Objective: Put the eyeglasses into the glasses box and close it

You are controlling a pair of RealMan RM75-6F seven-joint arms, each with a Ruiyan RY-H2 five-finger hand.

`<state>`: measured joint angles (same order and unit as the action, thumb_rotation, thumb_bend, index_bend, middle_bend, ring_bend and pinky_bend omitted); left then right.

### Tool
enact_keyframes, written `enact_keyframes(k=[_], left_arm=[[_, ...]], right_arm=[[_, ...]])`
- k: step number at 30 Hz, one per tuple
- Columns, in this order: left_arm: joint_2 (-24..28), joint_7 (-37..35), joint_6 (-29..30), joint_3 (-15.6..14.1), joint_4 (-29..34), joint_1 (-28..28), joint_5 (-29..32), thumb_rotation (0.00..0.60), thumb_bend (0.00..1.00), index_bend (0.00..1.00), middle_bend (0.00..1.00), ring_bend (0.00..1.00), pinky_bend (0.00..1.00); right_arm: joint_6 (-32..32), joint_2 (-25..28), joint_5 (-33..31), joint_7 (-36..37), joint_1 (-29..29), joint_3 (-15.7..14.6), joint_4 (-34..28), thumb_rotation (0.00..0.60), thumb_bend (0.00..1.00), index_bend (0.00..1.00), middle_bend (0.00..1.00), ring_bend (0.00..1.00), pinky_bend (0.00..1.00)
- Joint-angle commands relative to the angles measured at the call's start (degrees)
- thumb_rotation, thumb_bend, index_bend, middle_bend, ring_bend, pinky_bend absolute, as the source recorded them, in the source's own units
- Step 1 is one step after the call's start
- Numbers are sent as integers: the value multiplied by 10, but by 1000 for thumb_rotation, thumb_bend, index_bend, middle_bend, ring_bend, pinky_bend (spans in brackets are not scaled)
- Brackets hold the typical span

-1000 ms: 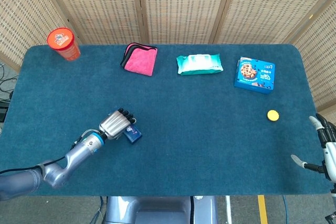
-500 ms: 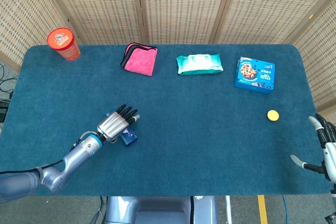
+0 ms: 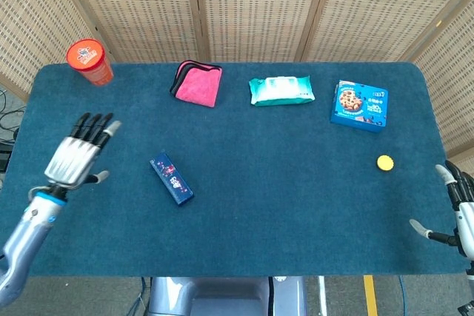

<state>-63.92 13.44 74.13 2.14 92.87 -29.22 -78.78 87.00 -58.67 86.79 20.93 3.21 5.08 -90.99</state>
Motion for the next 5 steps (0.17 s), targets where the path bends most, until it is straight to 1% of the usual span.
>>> enact_keyframes(k=[1,5], left_arm=[[28,-82,97,-12,-3,97,9,600,0,0,0,0,0],[30,-101,124,-20,5,141,27,600,0,0,0,0,0]], right_arm=[[2,-4,-1,-5,0,1,2,600,0,0,0,0,0],[2,-6,-1,-9,-1,0,2,600,0,0,0,0,0]])
